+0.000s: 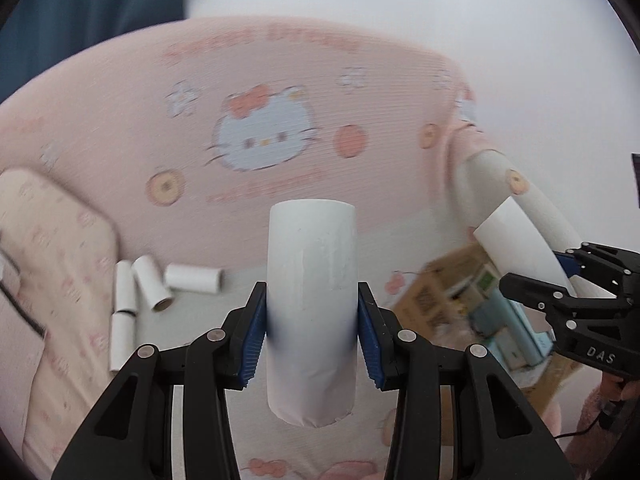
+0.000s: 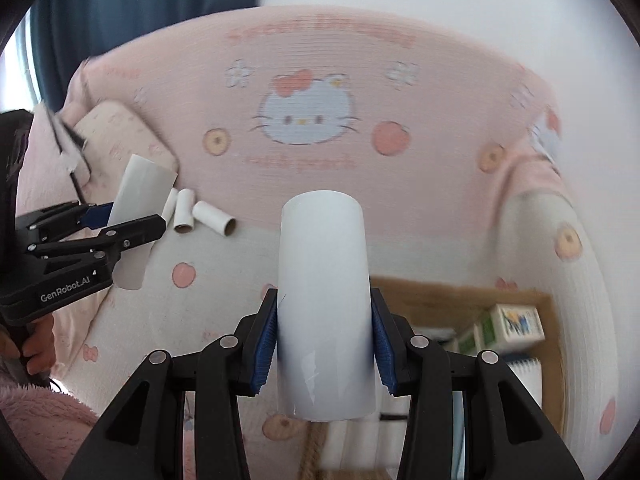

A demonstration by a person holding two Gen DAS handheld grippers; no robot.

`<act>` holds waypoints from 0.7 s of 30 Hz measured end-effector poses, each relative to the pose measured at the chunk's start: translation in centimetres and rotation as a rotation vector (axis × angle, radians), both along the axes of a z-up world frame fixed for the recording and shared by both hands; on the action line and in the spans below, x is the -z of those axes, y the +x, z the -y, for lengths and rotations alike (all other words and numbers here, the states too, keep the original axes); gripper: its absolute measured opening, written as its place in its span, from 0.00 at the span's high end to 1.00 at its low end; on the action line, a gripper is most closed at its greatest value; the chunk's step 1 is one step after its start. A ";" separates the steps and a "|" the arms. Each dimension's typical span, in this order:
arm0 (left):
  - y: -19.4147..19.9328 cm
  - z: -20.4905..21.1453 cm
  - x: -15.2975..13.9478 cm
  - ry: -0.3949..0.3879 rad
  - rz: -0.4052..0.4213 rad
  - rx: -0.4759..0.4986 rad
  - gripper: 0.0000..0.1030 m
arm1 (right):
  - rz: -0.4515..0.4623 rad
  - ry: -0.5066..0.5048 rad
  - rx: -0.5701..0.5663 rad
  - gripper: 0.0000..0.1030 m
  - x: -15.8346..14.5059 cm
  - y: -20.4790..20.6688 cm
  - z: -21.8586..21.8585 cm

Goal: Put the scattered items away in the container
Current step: 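Lift both held tubes off the bedspread and carry them toward the box, then lower the right tool's tube into the box beside the standing tubes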

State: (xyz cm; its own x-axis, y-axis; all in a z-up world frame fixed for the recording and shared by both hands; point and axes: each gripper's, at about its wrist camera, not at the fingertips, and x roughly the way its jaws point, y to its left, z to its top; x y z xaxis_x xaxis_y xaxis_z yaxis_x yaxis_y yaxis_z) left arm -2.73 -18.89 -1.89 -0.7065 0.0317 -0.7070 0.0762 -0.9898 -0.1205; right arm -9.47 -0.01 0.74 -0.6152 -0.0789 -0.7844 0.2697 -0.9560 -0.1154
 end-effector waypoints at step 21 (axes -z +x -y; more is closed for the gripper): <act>-7.4 -12.1 -1.5 0.064 -0.013 0.318 0.55 | 0.178 -0.208 0.223 0.61 3.9 -0.9 -14.3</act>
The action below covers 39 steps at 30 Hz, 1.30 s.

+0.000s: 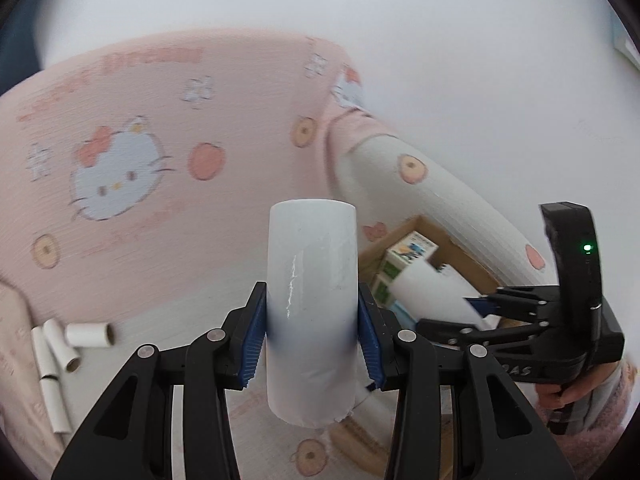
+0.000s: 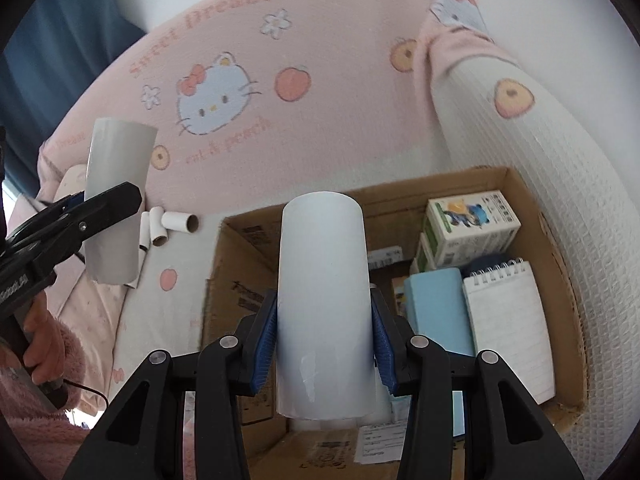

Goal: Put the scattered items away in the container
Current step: 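Lower the right tool's tube into the box beside the standing tubes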

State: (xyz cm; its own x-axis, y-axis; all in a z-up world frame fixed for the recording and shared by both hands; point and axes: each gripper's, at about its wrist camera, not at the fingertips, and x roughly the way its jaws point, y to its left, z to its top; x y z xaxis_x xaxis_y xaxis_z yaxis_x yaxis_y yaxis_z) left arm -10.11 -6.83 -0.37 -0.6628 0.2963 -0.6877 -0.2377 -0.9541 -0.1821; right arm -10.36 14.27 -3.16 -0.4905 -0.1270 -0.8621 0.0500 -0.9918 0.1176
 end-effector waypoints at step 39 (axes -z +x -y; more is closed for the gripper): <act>-6.2 1.1 6.9 0.166 0.166 0.169 0.55 | 0.398 0.407 0.147 0.61 13.1 -6.4 4.2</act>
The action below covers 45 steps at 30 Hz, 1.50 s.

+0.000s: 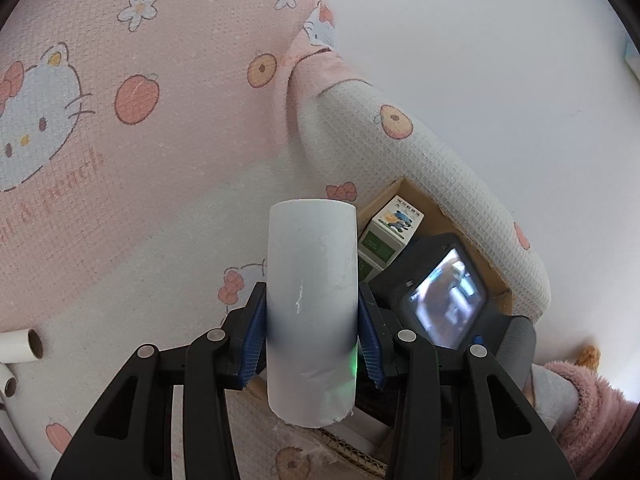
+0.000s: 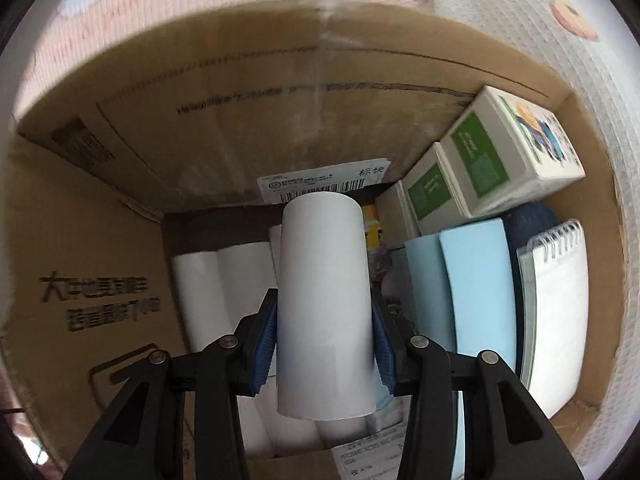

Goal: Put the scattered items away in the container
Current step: 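Lower the right tool's tube into the box beside the standing tubes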

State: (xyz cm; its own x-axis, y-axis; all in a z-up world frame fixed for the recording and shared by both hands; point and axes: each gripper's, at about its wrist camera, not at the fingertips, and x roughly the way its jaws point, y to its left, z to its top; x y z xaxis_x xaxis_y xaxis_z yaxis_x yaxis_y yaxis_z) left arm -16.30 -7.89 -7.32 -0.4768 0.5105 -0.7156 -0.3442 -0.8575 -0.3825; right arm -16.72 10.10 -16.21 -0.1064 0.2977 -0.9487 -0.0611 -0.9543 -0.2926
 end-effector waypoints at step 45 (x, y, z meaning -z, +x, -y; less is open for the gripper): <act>-1.7 1.4 -1.7 0.036 -0.017 -0.025 0.55 | 0.193 -0.006 -0.090 0.54 -1.6 -0.4 0.1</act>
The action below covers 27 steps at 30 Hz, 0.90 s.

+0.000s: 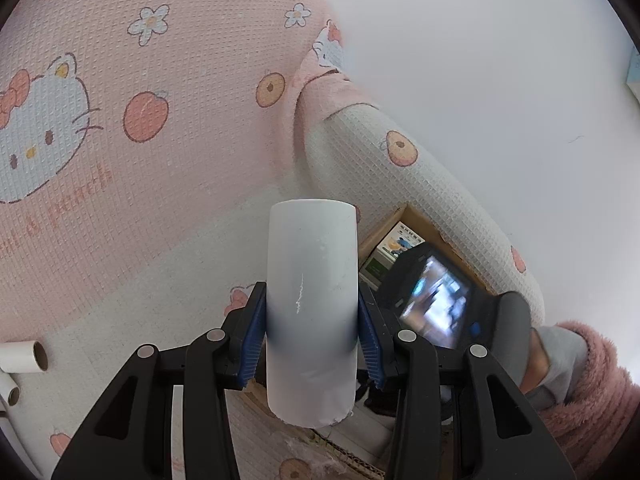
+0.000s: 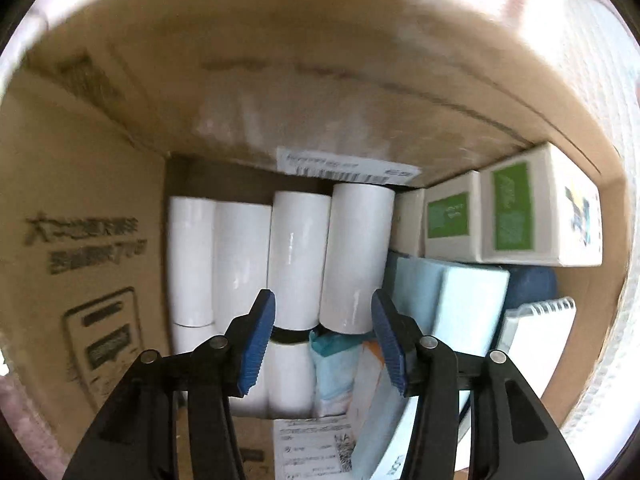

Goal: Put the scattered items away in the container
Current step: 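Lower the right tool's tube into the box beside the standing tubes, then open the right tool to release its tube and withdraw it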

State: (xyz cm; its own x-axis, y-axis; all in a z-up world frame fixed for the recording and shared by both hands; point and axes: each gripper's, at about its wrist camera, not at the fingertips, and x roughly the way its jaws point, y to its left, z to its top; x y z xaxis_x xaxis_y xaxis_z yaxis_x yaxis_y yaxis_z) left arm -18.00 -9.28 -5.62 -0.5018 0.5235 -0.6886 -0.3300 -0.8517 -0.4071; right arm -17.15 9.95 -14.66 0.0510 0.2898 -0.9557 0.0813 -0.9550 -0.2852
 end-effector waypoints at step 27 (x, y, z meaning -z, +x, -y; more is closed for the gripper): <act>1.1 1.0 -0.4 -0.020 -0.002 0.013 0.55 | 0.064 0.021 0.132 0.87 4.2 -1.8 0.4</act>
State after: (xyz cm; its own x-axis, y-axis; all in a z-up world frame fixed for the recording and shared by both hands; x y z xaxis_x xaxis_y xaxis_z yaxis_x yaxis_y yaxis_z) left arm -16.93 -10.26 -5.25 -0.4965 0.5161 -0.6980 -0.3415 -0.8554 -0.3895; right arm -18.92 9.58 -18.86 0.1504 0.2962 -0.9432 -0.0263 -0.9525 -0.3033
